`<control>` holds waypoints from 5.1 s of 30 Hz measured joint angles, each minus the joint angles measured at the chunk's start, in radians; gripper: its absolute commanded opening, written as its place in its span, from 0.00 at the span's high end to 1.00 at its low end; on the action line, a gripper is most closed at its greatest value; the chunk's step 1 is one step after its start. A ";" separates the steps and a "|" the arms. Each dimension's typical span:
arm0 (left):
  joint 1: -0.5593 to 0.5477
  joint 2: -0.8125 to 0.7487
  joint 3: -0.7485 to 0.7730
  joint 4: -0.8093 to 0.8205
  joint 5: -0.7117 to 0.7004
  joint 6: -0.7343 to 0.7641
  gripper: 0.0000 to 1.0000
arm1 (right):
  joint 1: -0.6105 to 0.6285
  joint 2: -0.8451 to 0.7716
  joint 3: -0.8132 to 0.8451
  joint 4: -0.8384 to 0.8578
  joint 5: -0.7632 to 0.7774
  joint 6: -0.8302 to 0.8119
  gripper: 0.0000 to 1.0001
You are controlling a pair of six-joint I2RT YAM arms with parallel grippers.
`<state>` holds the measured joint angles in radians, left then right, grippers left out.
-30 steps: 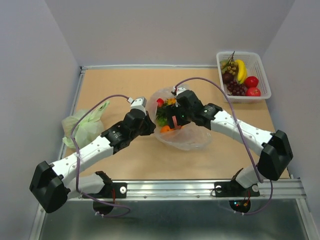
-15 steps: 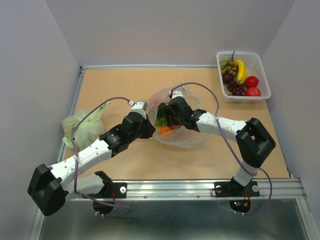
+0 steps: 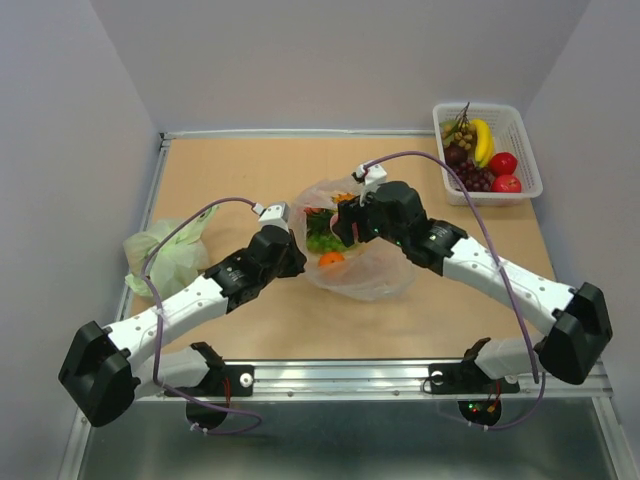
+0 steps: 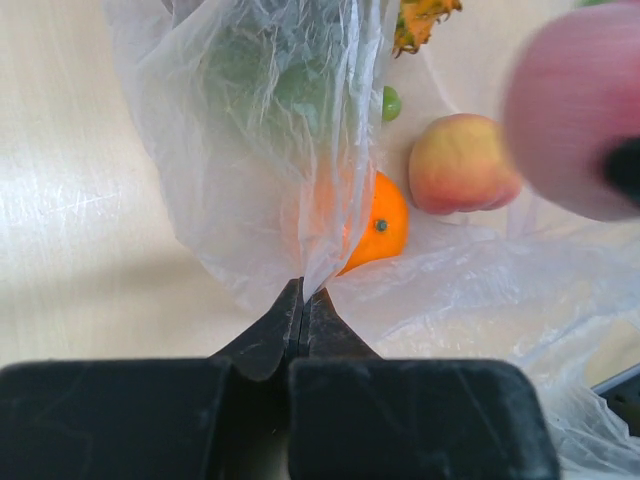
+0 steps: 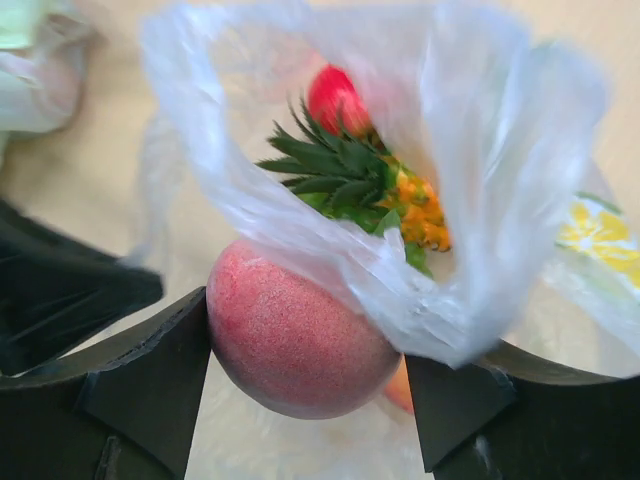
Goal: Untie the knot of the plastic bag and take out the fruit
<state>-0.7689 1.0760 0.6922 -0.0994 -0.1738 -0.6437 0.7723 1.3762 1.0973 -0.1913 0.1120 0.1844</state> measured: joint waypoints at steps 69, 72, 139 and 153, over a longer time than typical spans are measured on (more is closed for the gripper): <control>0.000 0.040 0.027 -0.040 -0.036 -0.018 0.99 | 0.248 -0.064 0.059 -0.136 0.037 0.086 0.43; 0.000 0.039 0.027 -0.040 -0.029 -0.018 0.99 | 0.236 0.063 0.060 -0.127 0.130 0.128 0.43; 0.026 0.021 0.028 -0.092 -0.004 -0.016 1.00 | -0.847 0.414 0.447 -0.145 0.335 0.080 0.00; 0.026 0.012 0.029 -0.068 0.016 0.009 1.00 | -0.824 0.288 0.447 -0.156 0.167 0.073 0.00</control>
<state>-0.7425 1.0878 0.7208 -0.1673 -0.1581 -0.6350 -0.0521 1.6638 1.5444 -0.3470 0.2787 0.2573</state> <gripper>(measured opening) 0.025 0.998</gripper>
